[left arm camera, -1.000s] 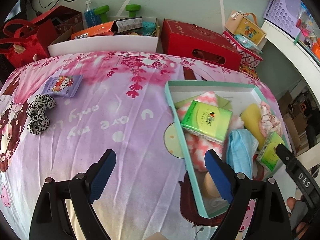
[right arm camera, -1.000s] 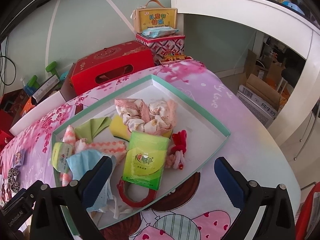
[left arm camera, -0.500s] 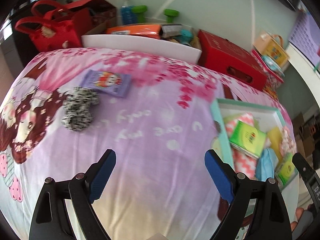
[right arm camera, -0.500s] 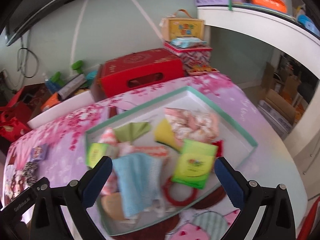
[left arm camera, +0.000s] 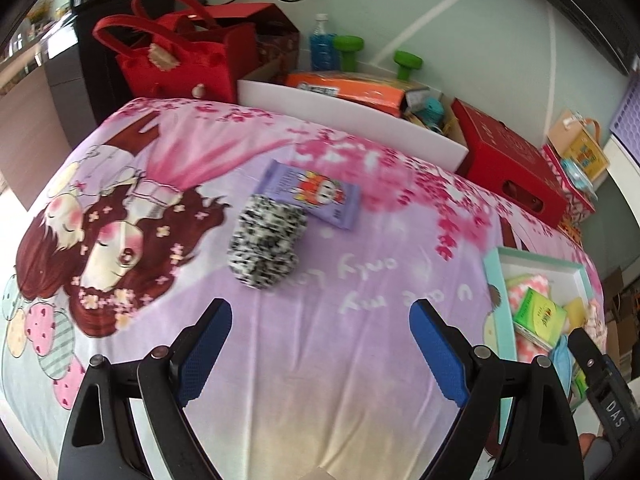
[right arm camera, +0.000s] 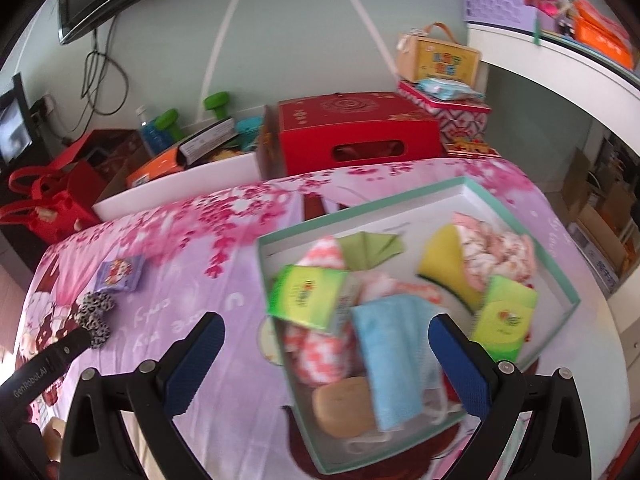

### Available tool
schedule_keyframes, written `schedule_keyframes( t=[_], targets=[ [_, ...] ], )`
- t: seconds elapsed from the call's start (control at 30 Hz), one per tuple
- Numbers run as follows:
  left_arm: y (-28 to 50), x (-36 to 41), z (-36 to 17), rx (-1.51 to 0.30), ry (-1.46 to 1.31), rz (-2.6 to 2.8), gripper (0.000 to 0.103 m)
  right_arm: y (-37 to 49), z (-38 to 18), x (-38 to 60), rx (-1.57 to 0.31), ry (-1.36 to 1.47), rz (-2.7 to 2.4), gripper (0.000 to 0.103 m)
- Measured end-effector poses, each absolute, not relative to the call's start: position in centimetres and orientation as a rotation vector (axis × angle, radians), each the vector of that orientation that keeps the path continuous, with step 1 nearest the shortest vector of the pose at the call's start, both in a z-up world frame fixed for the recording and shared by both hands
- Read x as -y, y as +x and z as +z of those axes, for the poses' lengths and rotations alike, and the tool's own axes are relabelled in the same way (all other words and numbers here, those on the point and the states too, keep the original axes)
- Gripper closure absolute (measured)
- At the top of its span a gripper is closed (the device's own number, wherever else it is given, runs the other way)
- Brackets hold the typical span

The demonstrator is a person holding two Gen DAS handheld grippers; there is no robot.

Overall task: Organize soft objects
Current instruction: 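Move both open grippers toward the leopard scrunchie and purple wipes packet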

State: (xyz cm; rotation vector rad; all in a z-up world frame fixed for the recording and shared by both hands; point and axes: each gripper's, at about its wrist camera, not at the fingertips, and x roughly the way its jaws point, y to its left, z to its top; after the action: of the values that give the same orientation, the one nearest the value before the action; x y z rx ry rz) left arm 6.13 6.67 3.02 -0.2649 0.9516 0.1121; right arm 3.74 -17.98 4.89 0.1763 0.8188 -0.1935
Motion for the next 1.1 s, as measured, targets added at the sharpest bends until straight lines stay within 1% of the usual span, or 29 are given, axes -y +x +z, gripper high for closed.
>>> schedule_keyframes(
  t=[0.23, 0.6, 0.83, 1.1],
  targets=[
    [5.5, -10.6, 3.3, -0.935, -0.304, 0.179, 0.012, 4.6, 4.6, 14.3, -0.829, 0.144, -0.134, 0.0],
    [4.8, -17.2, 2.3, -0.937, -0.37, 0.3, 0.012, 6.0, 3.4, 8.6, -0.851, 0.115, -0.034, 0.0],
    [5.5, -18.2, 1.5, -0.93, -0.393, 0.276, 0.012, 6.9, 2.0, 5.4, -0.874, 0.096, 0.024, 0.0],
    [7.8, -16.9, -0.1, -0.954, -0.41, 0.165, 0.012, 8.3, 0.3, 3.9, -0.902, 0.068, 0.04, 0.0]
  ],
)
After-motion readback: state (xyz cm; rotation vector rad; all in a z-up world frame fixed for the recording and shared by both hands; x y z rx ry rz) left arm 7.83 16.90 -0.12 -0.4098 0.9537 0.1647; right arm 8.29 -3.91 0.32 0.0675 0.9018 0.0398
